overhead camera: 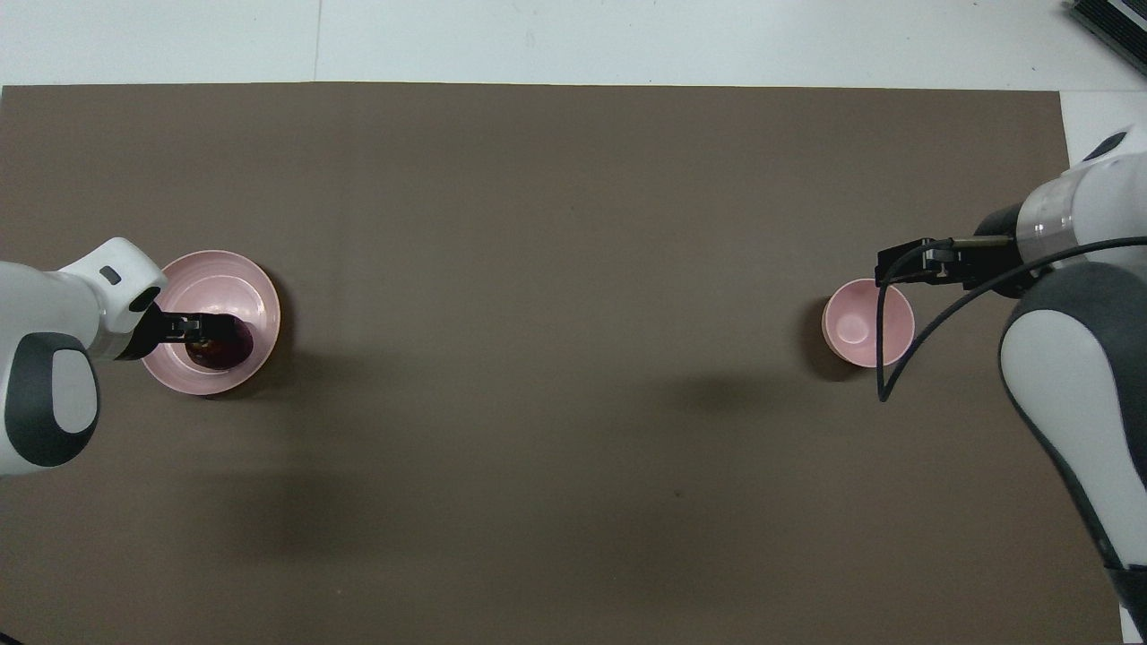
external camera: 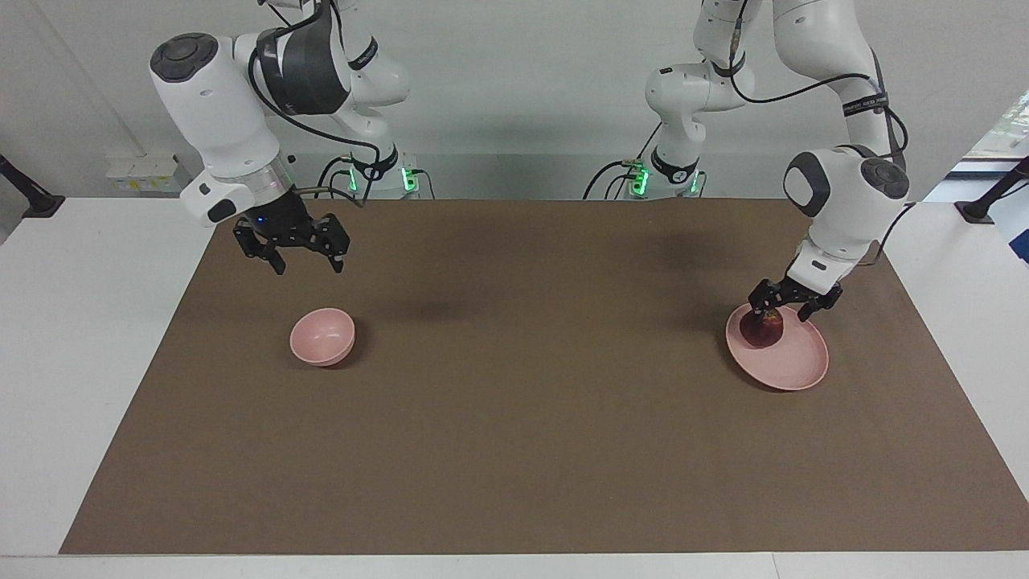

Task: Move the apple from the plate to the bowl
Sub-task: 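Reach the left gripper down to the apple on the pink plate, then close the left gripper on the apple and lift it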

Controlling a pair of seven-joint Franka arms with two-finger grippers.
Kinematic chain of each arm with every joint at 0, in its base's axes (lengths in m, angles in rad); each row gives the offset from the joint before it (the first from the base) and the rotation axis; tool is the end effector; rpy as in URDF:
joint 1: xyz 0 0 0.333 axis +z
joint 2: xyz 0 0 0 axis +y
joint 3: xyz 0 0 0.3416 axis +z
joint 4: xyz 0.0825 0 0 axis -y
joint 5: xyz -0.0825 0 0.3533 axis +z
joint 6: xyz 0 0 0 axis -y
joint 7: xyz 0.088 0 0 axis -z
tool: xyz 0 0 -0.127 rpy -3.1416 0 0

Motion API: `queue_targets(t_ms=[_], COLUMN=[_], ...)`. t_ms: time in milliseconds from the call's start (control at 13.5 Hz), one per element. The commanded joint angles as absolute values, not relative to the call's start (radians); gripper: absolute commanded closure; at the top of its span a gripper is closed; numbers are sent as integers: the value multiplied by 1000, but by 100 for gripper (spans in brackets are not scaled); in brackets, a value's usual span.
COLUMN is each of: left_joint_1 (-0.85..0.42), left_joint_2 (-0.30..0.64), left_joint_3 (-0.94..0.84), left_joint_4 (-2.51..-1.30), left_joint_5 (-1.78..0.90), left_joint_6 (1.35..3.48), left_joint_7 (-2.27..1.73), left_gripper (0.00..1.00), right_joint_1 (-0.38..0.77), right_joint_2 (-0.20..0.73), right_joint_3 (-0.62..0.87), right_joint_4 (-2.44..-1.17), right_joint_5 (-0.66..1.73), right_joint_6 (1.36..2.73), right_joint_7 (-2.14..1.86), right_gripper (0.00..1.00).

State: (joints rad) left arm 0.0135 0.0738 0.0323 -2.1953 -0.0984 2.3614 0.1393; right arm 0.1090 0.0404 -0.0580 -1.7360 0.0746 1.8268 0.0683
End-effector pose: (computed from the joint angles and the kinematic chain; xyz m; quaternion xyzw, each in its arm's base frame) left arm 0.5301 0.0215 0.3854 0.9982 -0.0134 0.0492 0.0306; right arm 0.5521 0.0362 0.5575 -0.9989 0.0171 -0.0231 0.0366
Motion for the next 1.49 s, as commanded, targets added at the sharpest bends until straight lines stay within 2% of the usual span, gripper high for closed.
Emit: queue_targets(t_ms=[0,520,594,817,965,1040,1114,1188,1411], left_joint_1=[-9,-8,-9,-9,-11,-9,-9,-6,-8], left_joint_2=[55,57,55,55,57,58,61,52,0], left_joint_3=[44,46,46,46,46,46,48,48,46], left_joint_4=[-2232,-2232,-2232,-2232,-2224,-2217,-2206,-2197,-2140], left_joint_5=[-123,-123,-121,-121,-109,-97,-81,-80,-81], left_joint_6=[2405,2404,2396,2388,2382,2382,2381,2379,2379], left_joint_7=[135,153,155,152,153,167,202,219,204], left_gripper=[0,0,4,51,63,72,90,97,99], right_joint_1=[120,124,124,124,124,124,124,124,124], right_joint_2=[32,8,9,9,8,8,8,8,8], right_joint_3=[-52,-52,-52,-52,-52,-52,-52,-52,-52], right_joint_4=[-1755,-1801,-1801,-1801,-1802,-1802,-1802,-1802,-1802], right_joint_5=[95,95,95,95,95,95,95,95,95], right_joint_6=[1847,1832,1836,1838,1832,1830,1830,1830,1830], right_joint_7=[84,81,81,80,78,75,75,77,75], right_gripper=[0,0,0,0,0,0,0,0,0])
